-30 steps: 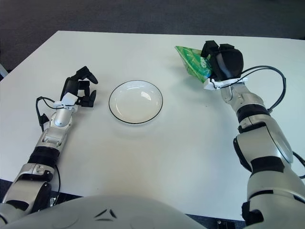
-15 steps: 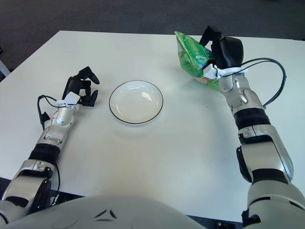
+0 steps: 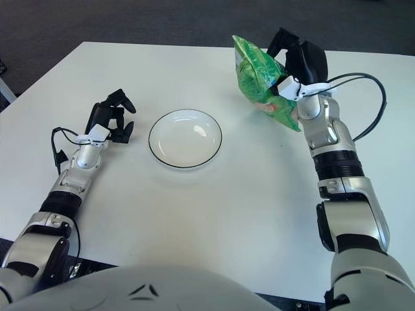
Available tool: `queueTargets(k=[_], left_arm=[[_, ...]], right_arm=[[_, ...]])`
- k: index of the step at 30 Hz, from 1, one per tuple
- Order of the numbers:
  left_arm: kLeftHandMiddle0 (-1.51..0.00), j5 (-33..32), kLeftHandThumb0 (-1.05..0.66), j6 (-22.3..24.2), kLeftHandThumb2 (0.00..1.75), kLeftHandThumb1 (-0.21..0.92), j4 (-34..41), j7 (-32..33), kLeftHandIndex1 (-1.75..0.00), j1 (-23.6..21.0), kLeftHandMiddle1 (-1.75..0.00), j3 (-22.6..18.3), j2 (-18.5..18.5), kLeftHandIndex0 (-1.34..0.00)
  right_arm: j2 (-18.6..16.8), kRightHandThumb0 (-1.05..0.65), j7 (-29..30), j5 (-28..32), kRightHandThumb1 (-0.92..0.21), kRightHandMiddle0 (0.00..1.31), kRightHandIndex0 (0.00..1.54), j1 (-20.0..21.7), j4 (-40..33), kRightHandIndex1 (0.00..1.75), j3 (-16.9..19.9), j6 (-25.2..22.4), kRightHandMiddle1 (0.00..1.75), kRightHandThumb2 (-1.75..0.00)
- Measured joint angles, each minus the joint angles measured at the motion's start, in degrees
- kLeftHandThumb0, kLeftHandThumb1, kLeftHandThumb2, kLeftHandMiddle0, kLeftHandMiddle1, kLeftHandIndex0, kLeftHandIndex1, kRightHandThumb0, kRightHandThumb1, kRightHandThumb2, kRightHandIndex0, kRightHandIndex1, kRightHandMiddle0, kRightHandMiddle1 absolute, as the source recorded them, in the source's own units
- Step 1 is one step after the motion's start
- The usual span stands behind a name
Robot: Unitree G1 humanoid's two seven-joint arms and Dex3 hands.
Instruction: Put the snack into the plate.
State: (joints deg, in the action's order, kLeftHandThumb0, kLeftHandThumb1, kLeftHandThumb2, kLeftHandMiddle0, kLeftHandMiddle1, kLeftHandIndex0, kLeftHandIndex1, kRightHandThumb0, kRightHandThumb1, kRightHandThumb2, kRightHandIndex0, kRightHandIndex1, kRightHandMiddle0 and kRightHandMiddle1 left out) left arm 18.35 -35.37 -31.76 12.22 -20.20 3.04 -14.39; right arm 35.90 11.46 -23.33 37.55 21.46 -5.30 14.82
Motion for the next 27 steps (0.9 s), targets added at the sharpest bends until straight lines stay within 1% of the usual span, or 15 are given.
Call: queueTargets(k=[6,16,23,27], left_arm=[[-1.30,0.1,-0.53,-0.7,1.44,0.21,-0.7,0.1,-1.75,-0.3,-1.75,0.1,-0.3,-0.70],[-1.30,0.2,-0.52,-1.8,1.44,0.22,-1.6,0.3,-1.75,-0.7,-1.75,0.4,-0.4,-0.70],[-1.29,0.4,-0.52,-1.8,1.44,0.22,-1.8,0.8,-1.75,-1.0,-1.75,0.6,-0.6,-0.70],[-1.29,0.4,-0.52,-1.8,1.43,0.22,-1.8,0.8,-1.75,-1.0,-1.75,0.8,-0.7,-0.69]], right_arm=[[-1.8,-0.51,-3.2,1.7,-0.22,0.68,1.38,-0.5,-4.2,1.75,1.4,-0.5,1.75,-1.43],[-4.2,-0.50,-6.7,2.3,-0.23,0.68,1.37,-0.6,-9.2,1.75,2.2,-1.3,1.75,-1.42],[-4.7,-0.50,-10.7,2.8,-0.23,0.67,1.36,-0.6,-12.3,1.75,2.3,-2.4,1.75,-1.41],[-4.0,-0.51,-13.8,2.8,-0.21,0.69,1.33,-0.6,-12.3,1.75,2.1,-1.3,1.75,-1.44]])
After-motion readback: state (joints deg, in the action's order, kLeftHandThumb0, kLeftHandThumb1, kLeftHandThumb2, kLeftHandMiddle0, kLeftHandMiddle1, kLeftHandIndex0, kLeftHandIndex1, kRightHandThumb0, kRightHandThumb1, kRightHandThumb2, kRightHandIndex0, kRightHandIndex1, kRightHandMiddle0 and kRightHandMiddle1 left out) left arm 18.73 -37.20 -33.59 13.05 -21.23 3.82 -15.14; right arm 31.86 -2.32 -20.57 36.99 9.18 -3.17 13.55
